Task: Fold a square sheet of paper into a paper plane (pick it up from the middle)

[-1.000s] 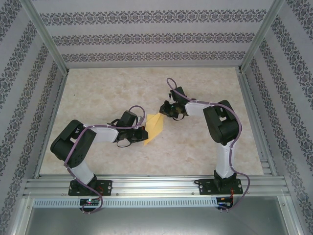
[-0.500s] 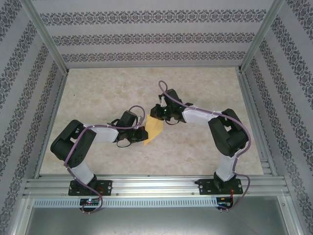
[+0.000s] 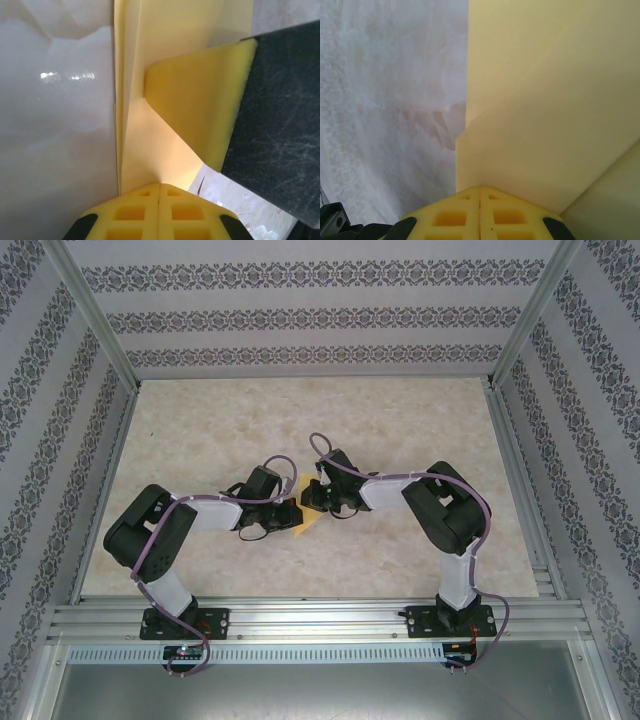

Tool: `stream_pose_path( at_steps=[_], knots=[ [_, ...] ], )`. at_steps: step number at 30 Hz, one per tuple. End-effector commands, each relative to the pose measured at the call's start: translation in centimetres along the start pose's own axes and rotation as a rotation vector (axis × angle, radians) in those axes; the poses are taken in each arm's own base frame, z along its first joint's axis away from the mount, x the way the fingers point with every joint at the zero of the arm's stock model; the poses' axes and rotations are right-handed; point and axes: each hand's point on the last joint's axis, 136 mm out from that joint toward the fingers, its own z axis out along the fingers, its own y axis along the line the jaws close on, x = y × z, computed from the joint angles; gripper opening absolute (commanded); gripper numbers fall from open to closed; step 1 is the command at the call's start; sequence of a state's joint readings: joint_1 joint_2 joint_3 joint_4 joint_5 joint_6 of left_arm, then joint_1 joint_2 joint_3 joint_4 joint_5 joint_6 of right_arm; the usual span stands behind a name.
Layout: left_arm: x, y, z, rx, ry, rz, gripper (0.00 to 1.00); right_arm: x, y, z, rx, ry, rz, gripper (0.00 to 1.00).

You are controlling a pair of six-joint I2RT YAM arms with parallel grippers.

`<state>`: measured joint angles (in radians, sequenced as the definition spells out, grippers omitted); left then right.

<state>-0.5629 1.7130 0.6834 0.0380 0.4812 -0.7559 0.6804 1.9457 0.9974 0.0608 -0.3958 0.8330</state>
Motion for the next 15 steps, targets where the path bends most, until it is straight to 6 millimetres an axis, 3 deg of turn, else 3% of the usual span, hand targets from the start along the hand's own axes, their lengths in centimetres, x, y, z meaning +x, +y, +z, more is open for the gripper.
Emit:
stream_pose_path(
  at_steps=[1,8,15],
  knots=[
    [6.2,9.6,0.9,-0.32,0.16,-0.128,0.0,0.7,-2.4,-0.6,0.091,-0.004,0.025,0.08],
    [6.3,10.0,0.9,-0.339,0.171,-0.119,0.0,-1.3,0.0,-3.0,0.085,-0.068,-0.025,0.11],
    [6.1,10.1,0.8,-0.351,0.166,-0.112,0.0,-3.0,0.2,-2.3,0.078,-0.073,-0.012,0.07]
  ],
)
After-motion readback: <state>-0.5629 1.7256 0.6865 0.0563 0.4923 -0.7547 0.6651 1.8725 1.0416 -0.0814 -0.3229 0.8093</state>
